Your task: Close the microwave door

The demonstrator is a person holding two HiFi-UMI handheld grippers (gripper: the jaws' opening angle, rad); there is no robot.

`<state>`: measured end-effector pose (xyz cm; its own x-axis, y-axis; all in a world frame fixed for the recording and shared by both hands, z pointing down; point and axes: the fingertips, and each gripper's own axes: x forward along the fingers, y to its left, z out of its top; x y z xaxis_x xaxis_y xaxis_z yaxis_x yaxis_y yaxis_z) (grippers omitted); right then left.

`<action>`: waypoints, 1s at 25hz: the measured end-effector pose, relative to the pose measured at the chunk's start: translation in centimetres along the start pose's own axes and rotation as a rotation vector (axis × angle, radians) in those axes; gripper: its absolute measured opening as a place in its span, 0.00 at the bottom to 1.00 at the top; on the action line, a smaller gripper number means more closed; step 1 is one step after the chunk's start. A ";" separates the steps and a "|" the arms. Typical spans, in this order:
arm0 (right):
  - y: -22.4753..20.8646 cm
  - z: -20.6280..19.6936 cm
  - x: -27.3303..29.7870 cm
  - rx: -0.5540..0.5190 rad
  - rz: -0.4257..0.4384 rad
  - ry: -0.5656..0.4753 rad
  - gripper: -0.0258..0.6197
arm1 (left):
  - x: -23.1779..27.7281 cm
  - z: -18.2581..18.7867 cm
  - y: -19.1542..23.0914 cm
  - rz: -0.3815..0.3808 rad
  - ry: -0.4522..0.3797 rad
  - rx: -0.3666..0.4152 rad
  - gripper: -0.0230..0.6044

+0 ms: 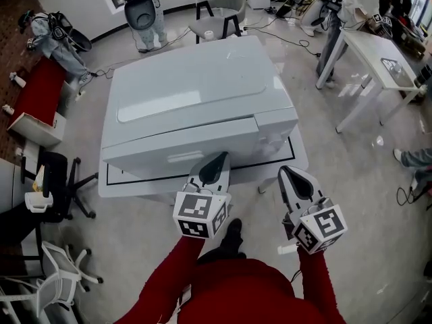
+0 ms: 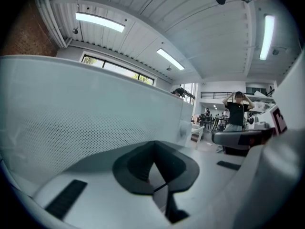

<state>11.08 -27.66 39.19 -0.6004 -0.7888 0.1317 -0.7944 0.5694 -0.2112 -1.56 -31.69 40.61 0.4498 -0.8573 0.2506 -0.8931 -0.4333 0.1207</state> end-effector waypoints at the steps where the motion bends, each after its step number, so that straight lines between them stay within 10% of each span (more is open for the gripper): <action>1: 0.0 0.0 0.0 -0.001 -0.001 0.002 0.06 | 0.0 0.0 -0.1 -0.004 0.001 0.003 0.05; 25: 0.3 -0.1 0.4 -0.011 -0.018 -0.001 0.06 | 0.4 0.0 0.7 0.006 -0.002 0.033 0.05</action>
<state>10.63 -27.82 39.26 -0.5863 -0.7988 0.1348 -0.8058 0.5580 -0.1982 -2.00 -32.34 40.82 0.4442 -0.8605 0.2495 -0.8953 -0.4370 0.0870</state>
